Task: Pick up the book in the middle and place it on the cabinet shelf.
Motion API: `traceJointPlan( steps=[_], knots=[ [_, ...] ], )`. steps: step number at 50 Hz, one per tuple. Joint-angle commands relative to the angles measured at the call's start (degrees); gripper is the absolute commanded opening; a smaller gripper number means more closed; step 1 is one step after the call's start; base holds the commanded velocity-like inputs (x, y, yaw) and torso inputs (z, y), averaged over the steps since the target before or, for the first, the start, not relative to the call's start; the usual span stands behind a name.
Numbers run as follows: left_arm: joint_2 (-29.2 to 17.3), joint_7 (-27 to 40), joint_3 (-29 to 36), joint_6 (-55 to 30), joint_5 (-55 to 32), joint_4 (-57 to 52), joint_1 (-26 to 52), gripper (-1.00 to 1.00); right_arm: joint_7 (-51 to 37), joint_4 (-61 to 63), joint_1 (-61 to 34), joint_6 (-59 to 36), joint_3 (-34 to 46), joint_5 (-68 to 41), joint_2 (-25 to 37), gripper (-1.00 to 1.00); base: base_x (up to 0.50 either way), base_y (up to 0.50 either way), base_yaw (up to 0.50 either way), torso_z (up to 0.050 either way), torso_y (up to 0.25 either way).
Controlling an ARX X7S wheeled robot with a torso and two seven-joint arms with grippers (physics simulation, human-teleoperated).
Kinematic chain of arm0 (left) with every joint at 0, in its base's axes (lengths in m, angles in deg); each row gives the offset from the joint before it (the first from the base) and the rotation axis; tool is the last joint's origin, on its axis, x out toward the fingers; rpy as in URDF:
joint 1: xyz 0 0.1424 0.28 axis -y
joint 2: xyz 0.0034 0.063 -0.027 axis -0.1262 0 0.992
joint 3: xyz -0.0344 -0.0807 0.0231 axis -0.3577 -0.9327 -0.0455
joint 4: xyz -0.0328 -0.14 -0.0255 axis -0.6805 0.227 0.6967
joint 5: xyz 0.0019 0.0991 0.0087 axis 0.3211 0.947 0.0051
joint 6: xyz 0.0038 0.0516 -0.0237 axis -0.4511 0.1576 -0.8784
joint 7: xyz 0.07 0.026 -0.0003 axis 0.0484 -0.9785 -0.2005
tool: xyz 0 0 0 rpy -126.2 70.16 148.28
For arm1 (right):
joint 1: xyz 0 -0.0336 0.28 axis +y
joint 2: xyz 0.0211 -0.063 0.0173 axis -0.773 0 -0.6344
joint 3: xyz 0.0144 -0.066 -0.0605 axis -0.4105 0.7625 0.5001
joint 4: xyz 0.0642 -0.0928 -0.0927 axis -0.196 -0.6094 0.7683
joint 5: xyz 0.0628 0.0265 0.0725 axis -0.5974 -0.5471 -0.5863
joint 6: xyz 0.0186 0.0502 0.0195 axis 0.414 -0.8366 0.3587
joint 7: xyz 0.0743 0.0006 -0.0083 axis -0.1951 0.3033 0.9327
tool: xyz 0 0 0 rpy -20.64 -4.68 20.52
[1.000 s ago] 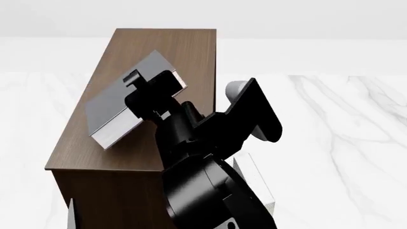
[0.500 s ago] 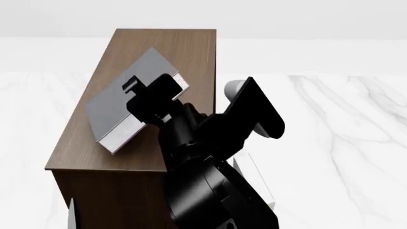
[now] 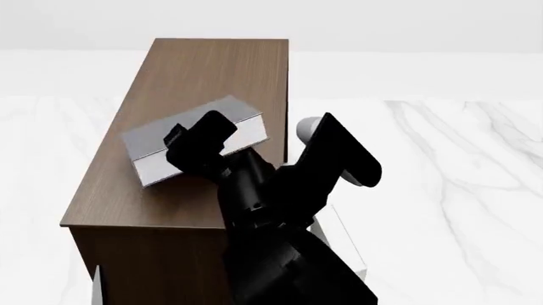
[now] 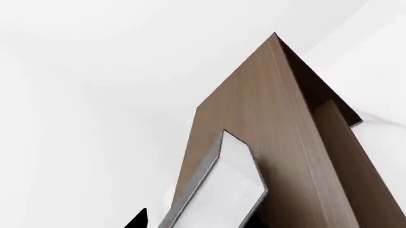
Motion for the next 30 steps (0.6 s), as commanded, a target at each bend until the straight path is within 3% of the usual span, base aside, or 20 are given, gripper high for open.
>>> traceJointPlan(
  steps=[1, 19, 30],
  knots=[
    [1.0, -1.4, -1.2, -0.5, 0.8, -0.6, -0.1, 1.00, 0.8, -3.5, 0.1, 0.9, 0.1, 5.1, 0.8, 1.00, 0.00, 0.00, 0.00, 0.000, 0.000],
    [0.9, -1.2, -1.1, -0.8, 0.7, -0.8, 0.1, 1.00, 2.1, -6.9, -1.3, 2.0, -0.6, 6.6, 2.2, 1.00, 0.00, 0.00, 0.00, 0.000, 0.000],
    [0.9, -1.0, -1.1, -1.0, 0.6, -0.5, 0.4, 1.00, -0.2, -2.3, -0.2, 2.3, -2.4, 6.5, 6.9, 1.00, 0.00, 0.00, 0.00, 0.000, 0.000]
  ],
)
